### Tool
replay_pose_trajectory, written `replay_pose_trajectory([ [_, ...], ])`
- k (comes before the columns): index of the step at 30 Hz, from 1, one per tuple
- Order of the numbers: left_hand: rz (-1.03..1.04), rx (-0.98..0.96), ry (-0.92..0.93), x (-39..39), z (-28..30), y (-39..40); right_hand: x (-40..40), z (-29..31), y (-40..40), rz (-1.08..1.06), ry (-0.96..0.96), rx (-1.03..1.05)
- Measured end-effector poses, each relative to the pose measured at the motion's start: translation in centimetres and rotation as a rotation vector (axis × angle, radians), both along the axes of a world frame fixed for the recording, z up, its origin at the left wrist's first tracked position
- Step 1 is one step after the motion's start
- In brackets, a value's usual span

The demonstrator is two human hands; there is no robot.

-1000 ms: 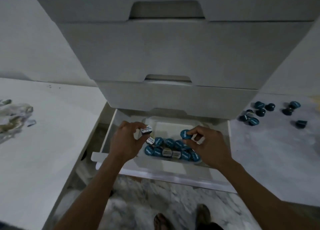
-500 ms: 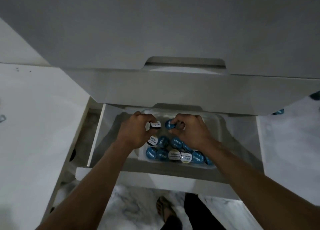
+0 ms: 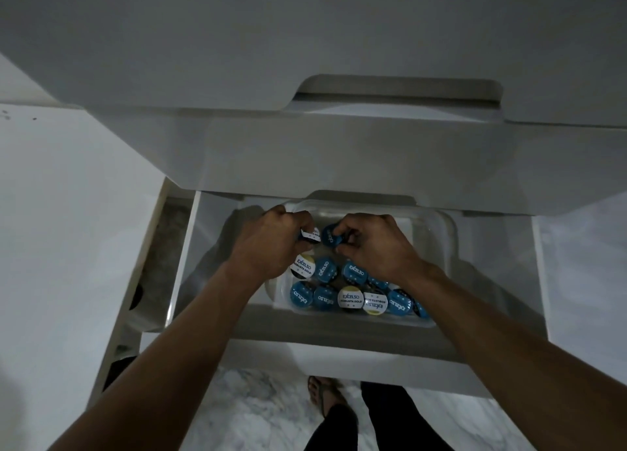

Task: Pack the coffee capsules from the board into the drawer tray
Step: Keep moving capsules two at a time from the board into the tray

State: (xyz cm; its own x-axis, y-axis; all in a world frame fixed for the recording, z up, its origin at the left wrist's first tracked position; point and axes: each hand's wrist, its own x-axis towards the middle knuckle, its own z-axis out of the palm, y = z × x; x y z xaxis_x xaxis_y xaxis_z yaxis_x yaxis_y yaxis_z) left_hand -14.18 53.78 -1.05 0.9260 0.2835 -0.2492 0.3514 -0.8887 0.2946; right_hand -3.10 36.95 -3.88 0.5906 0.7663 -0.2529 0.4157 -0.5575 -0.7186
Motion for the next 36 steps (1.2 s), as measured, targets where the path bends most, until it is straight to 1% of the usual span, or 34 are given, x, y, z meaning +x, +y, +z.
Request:
replay_pose_trajectory([
  [8,-0.044,0.015,0.059,-0.4,0.2,0.3,0.1,0.3,-0.3,0.041,0.016,-0.026],
  [17,-0.047,0.014,0.014,-0.5,-0.3,0.6,0.1,0.1,-0.1,0.041,0.046,-0.031],
  [28,-0.085,0.035,0.05,-0.3,-0.2,0.6,0.0,-0.3,0.0,0.054,0.043,-0.008],
  [31,-0.075,0.022,0.013,-0.6,-0.1,0.5,-0.1,-0.3,-0.1,0.052,0.036,-0.002],
  [33,-0.069,-0.002,-0.044,-0.7,0.1,0.4,-0.2,0.0,-0.3,0.037,0.023,0.012],
  [36,0.021,-0.05,-0.134,-1.3,1.0,0.1,-0.6,1.1,-0.9,-0.015,0.015,0.055],
])
